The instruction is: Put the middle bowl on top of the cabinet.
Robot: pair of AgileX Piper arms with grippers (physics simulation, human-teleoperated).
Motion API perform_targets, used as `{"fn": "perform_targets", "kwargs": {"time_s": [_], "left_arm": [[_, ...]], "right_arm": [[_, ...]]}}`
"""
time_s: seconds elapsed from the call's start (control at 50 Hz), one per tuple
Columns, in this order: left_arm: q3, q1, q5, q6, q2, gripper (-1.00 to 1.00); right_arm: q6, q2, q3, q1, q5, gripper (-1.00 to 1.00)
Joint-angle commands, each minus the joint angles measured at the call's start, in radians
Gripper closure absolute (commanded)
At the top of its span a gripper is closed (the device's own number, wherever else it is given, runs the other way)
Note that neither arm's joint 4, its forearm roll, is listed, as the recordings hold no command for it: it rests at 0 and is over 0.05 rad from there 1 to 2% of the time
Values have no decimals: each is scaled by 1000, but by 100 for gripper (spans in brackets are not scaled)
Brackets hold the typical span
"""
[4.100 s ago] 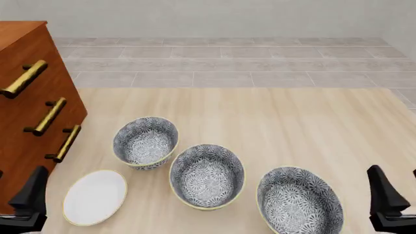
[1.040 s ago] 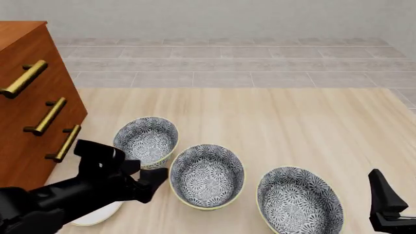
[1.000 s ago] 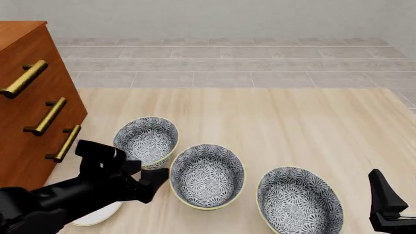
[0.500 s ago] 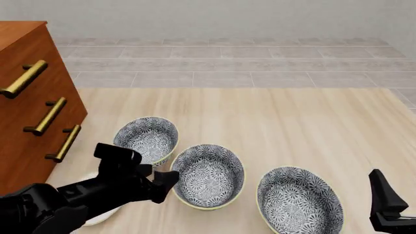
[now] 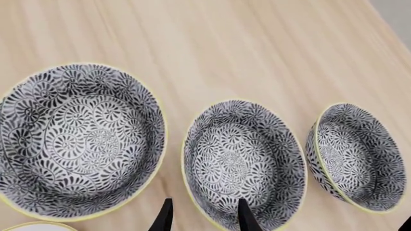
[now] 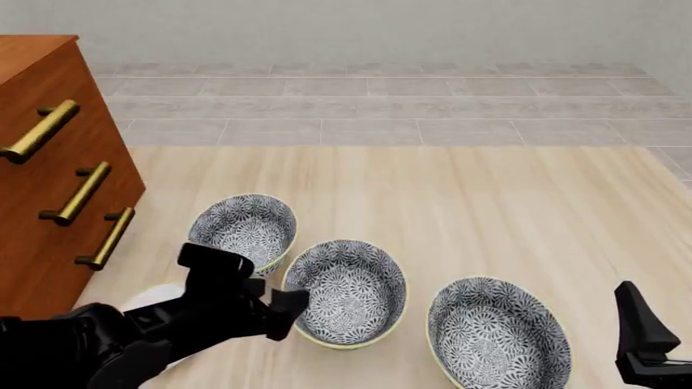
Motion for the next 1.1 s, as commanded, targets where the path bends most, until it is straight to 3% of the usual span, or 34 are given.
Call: {"fn": "perform_targets", "kwargs": {"time_s": [0.02, 1.1], "left_arm": [[-5, -6, -34, 0, 54, -100], [-16, -4, -134, 67, 219, -100]], "right_arm": [[3, 0, 0, -4, 1, -100], [6, 0, 0, -10, -6, -100]]}}
